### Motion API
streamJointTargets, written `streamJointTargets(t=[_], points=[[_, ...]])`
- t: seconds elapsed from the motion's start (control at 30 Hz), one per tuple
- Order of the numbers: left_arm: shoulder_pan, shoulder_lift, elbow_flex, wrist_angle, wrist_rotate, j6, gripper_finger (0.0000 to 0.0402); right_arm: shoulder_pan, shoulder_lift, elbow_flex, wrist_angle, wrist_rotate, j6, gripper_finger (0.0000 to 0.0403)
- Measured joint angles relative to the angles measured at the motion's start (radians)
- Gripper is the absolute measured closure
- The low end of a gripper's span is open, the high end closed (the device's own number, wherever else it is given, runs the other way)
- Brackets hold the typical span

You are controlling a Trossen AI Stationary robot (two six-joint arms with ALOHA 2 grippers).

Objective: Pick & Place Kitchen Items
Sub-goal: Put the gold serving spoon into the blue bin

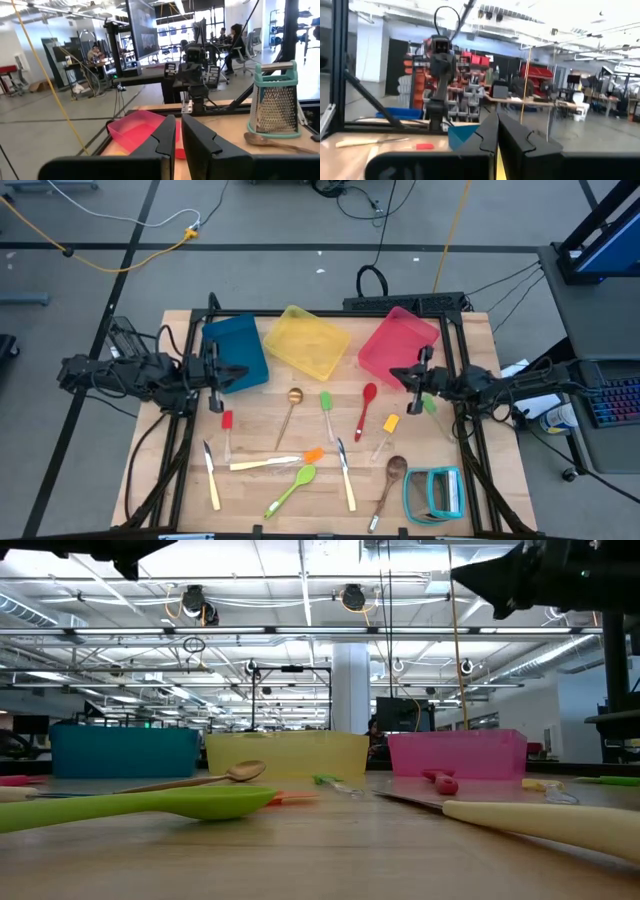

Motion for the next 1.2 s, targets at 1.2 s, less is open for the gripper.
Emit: streamJointTargets(t=[1.2], points=[[0.0,0.137,0.009,-0.078,0.037,-0.169,0.0285,0.006,0.316,0.113,0.467,-0.202,-0.063,0.0399]])
